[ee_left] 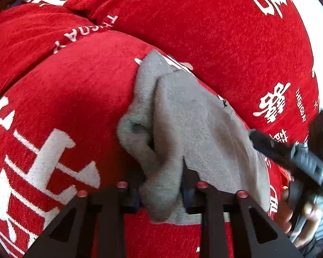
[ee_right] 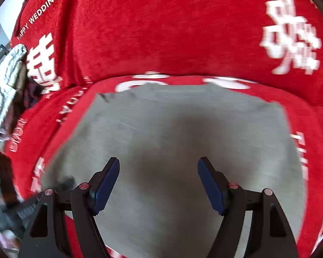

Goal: Fold small clothes

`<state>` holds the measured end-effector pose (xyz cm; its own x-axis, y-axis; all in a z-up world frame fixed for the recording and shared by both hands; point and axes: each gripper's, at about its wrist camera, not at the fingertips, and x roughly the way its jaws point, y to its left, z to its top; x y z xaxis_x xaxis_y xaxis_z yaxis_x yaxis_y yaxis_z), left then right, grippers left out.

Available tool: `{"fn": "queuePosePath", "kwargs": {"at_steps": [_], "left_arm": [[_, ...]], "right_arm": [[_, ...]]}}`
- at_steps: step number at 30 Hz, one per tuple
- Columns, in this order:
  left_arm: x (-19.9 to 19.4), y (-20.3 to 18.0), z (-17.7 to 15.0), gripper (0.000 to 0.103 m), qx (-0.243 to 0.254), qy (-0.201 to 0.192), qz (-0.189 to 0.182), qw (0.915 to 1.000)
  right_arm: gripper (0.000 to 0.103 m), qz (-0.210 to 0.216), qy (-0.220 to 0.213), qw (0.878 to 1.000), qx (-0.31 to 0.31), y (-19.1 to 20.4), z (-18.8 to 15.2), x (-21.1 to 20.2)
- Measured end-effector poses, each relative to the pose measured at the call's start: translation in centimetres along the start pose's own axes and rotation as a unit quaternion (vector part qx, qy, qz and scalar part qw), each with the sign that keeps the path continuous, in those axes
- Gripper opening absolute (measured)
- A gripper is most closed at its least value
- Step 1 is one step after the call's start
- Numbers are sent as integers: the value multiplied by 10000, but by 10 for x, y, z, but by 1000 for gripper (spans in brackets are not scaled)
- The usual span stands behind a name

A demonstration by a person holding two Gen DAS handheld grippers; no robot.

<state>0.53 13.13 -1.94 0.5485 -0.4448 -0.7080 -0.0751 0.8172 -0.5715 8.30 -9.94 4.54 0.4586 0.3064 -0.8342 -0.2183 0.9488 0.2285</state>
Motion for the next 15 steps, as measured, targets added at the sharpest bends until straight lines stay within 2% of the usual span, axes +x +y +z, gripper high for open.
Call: {"fn": "queuePosePath", "kwargs": {"at_steps": [3, 6, 11, 13, 15], "left_arm": [[0, 2, -2, 27, 3, -68, -57, 10000], [0, -4, -6, 23, 245, -172, 152, 9994], [-1, 0, -6, 23, 298, -185, 73, 9994], [-1, 3, -6, 23, 296, -212, 15, 9993], [-1, 4, -7, 23, 292, -236, -28, 9993]], "right_arm": [[79, 160, 334, 9993, -30, 32, 33, 37], [79, 411, 727, 9965, 24, 61, 56, 76], [79, 333, 1303, 9909, 25, 105, 82, 131], [83, 61, 1495, 9887, -88, 121, 85, 150], [96, -148, 1585, 9870, -240, 136, 86, 163]]}}
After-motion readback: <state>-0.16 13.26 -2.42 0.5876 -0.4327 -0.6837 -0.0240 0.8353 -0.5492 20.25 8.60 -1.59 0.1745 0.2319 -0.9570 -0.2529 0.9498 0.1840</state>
